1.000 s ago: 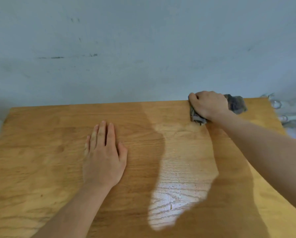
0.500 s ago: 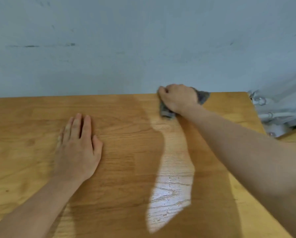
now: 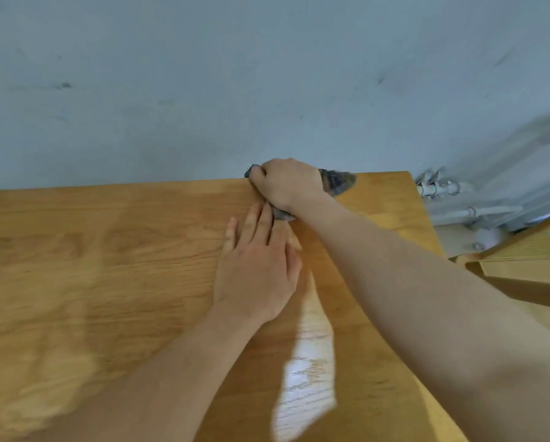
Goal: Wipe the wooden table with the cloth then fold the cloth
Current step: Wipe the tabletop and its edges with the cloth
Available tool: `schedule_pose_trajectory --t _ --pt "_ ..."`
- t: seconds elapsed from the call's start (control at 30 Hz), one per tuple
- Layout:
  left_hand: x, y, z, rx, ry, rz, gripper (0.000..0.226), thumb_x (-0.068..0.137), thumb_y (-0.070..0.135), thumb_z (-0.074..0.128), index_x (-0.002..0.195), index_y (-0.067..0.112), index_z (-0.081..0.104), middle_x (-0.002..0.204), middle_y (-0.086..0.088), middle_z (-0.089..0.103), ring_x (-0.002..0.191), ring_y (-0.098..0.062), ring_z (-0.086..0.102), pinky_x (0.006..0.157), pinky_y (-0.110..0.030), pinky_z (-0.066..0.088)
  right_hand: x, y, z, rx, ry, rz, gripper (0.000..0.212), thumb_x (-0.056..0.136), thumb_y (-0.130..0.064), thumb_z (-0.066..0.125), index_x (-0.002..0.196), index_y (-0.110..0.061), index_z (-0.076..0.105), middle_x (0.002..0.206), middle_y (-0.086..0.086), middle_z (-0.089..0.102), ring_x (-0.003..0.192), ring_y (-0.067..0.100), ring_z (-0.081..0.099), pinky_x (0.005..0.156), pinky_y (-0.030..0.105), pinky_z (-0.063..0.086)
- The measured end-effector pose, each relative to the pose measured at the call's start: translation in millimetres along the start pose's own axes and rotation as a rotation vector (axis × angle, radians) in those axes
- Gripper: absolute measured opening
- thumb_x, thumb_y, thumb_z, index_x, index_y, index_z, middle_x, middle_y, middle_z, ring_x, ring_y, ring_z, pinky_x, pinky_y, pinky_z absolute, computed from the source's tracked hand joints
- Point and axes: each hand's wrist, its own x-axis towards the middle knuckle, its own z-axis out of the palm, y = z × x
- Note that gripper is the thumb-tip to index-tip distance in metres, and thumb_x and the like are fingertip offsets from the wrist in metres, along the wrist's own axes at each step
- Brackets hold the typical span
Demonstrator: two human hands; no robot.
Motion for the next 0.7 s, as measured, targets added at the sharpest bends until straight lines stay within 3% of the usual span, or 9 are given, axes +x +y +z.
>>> schedule_pose_trajectory --t 0.1,0.23,0.33,0.4,0.57,0.7 --pt "-3 -1 2 -0.014 -0.011 0.009 0.063 0.095 0.042 0.009 0.152 0.018 0.017 0.161 0.002 0.012 0.148 -0.014 0.003 0.121 -0.042 0.004 -16 47 -13 -0.015 -0.004 0.004 0.045 0.098 -0.045 0.026 0.073 -0.018 0.053 0.081 0.003 0.058 0.078 0.026 0.052 0.068 0.037 0.036" --pt "-2 -2 2 -0.012 0.0 0.004 0.062 0.095 0.04 0.013 0.152 0.017 0.021 0.16 0.002 0.017 0.148 -0.014 0.009 0.12 -0.042 0.007 -39 143 -31 -0.04 0.076 0.25 0.045 0.095 -0.044 0.027 0.069 -0.018 0.052 0.075 0.004 0.057 0.081 0.031 0.058 0.072 0.039 0.039" --pt "0 -1 1 -0.001 0.001 0.002 0.062 0.094 0.04 0.015 0.151 0.017 0.023 0.16 0.002 0.019 0.148 -0.014 0.01 0.12 -0.042 0.009 -41 167 -34 0.127 0.122 0.393 0.045 0.095 -0.041 0.031 0.068 -0.011 0.051 0.074 0.007 0.056 0.081 0.031 0.055 0.058 0.032 0.035" --pt "-1 0 0 0.01 0.008 0.0 0.063 0.093 0.039 0.016 0.151 0.016 0.025 0.159 0.001 0.021 0.147 -0.015 0.013 0.12 -0.042 0.011 -44 167 -33 0.193 0.14 0.441 0.042 0.097 -0.041 0.031 0.075 -0.011 0.051 0.08 0.008 0.058 0.082 0.032 0.054 0.06 0.033 0.034" --pt "0 1 1 0.021 -0.001 0.007 0.063 0.092 0.038 0.018 0.15 0.015 0.028 0.158 -0.001 0.023 0.147 -0.018 0.016 0.119 -0.044 0.012 -92 161 -29 0.319 0.161 0.606 0.044 0.101 -0.049 0.025 0.116 -0.012 0.043 0.1 0.017 0.059 0.091 0.038 0.055 0.072 0.04 0.036" --pt "0 2 3 0.02 0.001 0.005 0.064 0.091 0.038 0.02 0.149 0.014 0.029 0.158 -0.003 0.025 0.146 -0.021 0.019 0.118 -0.047 0.015 -172 152 -15 0.292 0.144 0.65 0.046 0.102 -0.05 0.023 0.124 -0.013 0.039 0.104 0.021 0.065 0.095 0.042 0.061 0.068 0.041 0.038"
